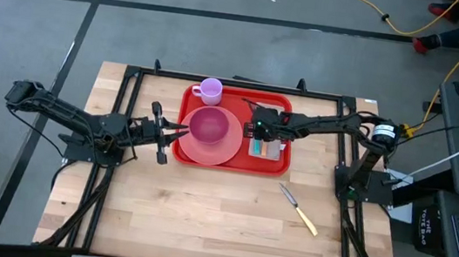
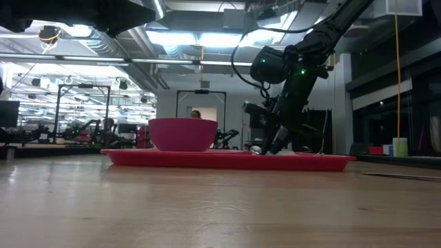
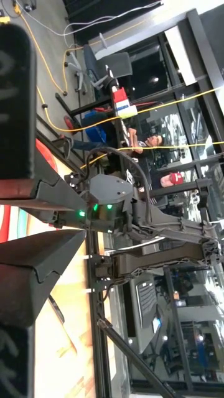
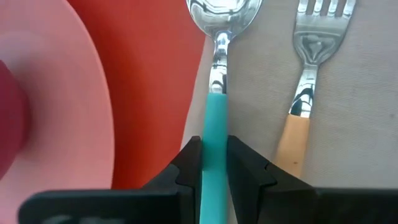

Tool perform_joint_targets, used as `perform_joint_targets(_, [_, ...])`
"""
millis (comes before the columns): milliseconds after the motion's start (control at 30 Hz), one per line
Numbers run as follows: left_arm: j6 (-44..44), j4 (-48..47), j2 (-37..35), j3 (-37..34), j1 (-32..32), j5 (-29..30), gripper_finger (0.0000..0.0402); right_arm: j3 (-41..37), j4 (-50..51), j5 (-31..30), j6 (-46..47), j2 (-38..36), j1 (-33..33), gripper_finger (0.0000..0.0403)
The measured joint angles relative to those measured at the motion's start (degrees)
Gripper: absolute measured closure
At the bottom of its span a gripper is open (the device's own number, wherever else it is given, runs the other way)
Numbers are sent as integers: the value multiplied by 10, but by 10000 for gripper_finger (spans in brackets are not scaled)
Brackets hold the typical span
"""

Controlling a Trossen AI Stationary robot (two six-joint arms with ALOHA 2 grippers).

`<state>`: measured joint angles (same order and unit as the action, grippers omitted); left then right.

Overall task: Set up tray
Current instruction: Put the blue spoon beside the orange fork on the brown napkin

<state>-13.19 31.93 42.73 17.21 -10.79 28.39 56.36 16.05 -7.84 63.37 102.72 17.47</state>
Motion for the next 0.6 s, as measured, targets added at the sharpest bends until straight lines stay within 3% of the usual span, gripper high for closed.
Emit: perform_joint_targets(600, [0,0,0,0,0,0,347,0,8,0,38,0,0,346])
